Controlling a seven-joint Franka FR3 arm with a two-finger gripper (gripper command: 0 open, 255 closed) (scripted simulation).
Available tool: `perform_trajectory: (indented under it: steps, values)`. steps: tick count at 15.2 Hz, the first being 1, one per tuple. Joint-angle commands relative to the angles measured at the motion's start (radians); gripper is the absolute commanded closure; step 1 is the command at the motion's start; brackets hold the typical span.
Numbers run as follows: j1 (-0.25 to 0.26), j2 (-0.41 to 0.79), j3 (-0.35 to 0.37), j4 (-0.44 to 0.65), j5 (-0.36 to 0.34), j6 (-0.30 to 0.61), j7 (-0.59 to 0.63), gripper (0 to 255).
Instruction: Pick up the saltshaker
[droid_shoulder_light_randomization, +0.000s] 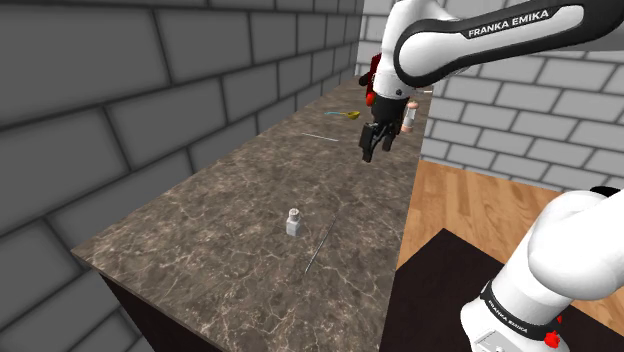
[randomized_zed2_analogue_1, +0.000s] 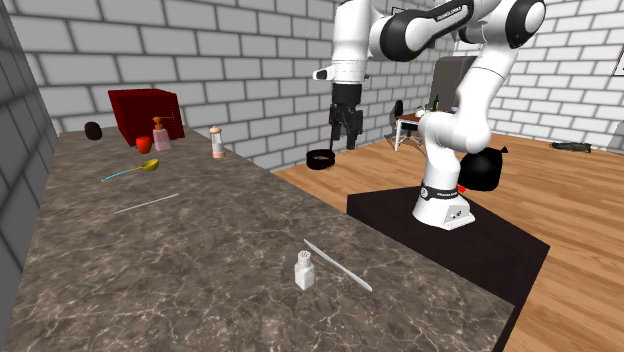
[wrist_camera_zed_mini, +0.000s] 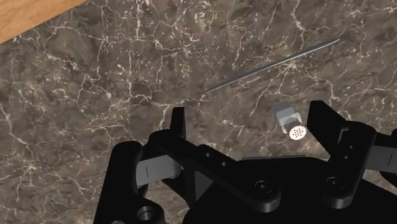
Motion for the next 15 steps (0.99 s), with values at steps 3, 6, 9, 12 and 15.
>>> perform_trajectory:
  steps: [3, 6, 9, 12, 15]
  values:
    - [0.022, 0.134, 0.04, 0.029, 0.011, 0.099, 0.035, 0]
    - [0.034, 0.239, 0.066, 0.062, 0.01, 0.166, 0.06, 0]
    - [0.046, 0.348, 0.091, 0.105, 0.002, 0.225, 0.086, 0]
    - [0.058, 0.459, 0.111, 0.159, -0.015, 0.275, 0.115, 0]
    - [0.074, 0.572, 0.127, 0.224, -0.038, 0.316, 0.146, 0]
